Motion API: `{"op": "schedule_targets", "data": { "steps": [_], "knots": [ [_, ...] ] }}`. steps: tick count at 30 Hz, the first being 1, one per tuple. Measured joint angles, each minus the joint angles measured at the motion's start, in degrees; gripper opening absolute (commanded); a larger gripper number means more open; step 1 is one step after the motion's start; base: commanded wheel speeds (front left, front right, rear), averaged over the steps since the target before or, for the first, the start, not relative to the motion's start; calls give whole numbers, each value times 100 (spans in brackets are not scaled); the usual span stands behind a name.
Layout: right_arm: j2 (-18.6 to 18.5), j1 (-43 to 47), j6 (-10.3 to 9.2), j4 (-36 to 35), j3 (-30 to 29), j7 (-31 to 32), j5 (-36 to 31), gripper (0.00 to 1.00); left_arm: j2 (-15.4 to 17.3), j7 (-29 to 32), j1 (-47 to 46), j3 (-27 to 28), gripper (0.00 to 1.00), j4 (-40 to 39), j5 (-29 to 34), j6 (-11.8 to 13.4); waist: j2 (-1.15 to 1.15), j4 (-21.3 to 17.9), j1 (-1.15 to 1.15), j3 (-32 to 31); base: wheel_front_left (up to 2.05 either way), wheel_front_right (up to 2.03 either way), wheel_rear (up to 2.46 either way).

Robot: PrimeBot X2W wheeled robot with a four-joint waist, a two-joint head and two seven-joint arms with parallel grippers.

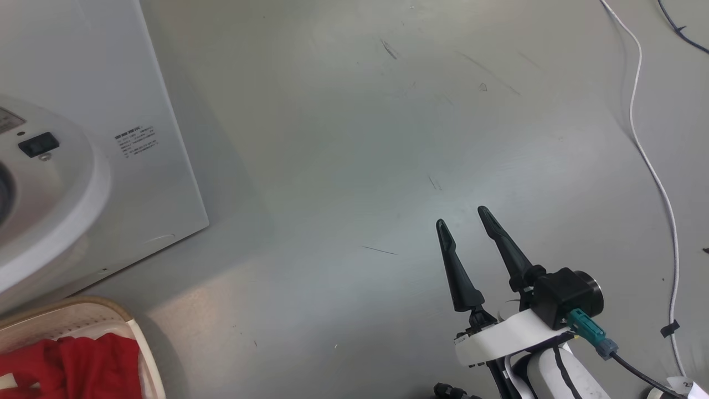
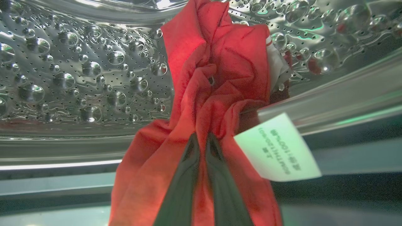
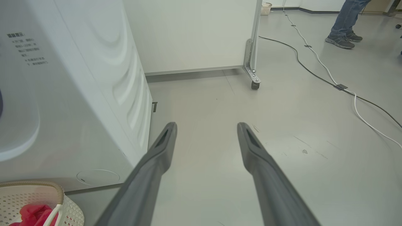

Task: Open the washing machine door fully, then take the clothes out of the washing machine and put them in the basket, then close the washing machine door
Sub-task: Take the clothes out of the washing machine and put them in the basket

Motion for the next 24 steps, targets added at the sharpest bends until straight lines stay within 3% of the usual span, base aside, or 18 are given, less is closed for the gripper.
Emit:
{"op": "schedule_targets", "data": {
  "steps": [24],
  "knots": [
    [-7,1,9,256,-235,-1,5,100,-610,-1522,155,-259,0,490,-49,-456,0,480,0,-771,0,0,0]
  ]
}}
